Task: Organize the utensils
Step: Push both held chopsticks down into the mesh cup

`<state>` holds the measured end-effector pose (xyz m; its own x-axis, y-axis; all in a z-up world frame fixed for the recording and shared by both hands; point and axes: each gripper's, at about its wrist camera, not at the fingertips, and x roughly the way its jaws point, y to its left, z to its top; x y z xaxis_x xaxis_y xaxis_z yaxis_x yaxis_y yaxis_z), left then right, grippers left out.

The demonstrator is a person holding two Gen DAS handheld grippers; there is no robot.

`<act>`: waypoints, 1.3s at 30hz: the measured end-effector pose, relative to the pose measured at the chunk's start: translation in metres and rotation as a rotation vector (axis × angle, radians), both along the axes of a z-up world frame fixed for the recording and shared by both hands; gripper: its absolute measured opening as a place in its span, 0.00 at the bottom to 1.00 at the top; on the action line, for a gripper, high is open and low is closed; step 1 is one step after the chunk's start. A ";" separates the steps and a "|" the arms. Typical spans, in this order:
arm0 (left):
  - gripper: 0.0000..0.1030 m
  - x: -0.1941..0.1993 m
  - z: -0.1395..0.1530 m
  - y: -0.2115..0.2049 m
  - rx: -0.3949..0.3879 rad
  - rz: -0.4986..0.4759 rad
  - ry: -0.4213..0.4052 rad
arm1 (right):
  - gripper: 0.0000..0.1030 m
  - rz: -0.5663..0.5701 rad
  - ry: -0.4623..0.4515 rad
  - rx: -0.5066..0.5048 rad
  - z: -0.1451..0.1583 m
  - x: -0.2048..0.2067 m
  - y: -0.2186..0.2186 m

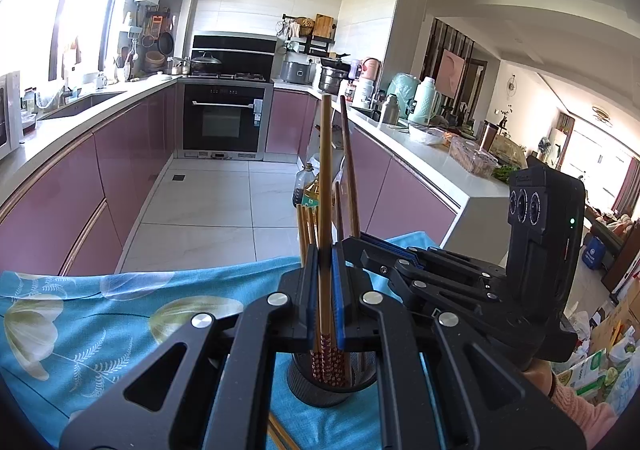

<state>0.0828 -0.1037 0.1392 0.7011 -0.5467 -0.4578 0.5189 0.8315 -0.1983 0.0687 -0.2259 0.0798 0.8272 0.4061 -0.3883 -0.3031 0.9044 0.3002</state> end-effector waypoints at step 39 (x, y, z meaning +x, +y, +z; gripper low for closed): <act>0.07 0.023 -0.027 -0.003 0.037 0.006 0.056 | 0.06 -0.019 0.050 0.009 -0.029 0.011 -0.003</act>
